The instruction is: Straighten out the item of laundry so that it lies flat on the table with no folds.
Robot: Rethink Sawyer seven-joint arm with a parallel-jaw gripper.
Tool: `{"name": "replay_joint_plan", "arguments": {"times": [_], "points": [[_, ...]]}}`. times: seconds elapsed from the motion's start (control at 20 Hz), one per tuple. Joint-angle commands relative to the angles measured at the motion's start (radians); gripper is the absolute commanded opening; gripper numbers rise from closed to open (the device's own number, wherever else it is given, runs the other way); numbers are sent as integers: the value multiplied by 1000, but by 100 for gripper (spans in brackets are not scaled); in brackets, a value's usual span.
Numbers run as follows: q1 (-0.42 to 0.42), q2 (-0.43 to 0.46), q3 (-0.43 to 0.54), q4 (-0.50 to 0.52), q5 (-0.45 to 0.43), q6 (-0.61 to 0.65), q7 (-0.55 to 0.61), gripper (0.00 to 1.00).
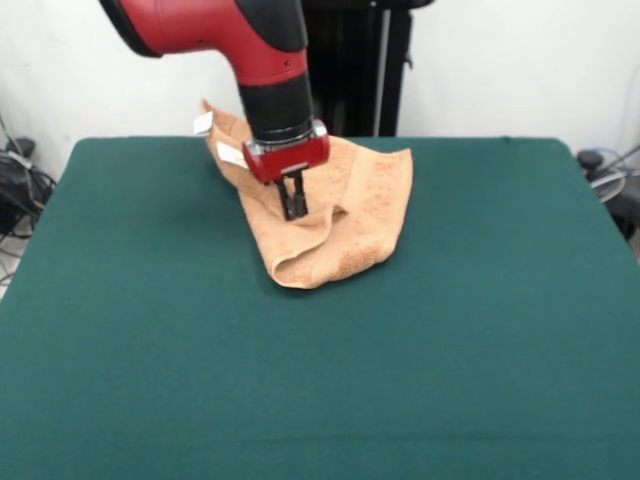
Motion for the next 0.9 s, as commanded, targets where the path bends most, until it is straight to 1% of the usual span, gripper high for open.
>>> {"name": "replay_joint_plan", "arguments": {"times": [0.05,0.25,0.3,0.45,0.65,0.9], "points": [[-19,75,112,-198,-50,138,-37,0],[-17,73,121,-204,-50,182,-29,0],[-17,73,123,-205,-50,193,-27,100],[21,48,95,-211,-30,242,-11,100],[36,13,110,-214,-19,313,-9,100],[53,-60,120,-199,-16,376,-2,100]]}}
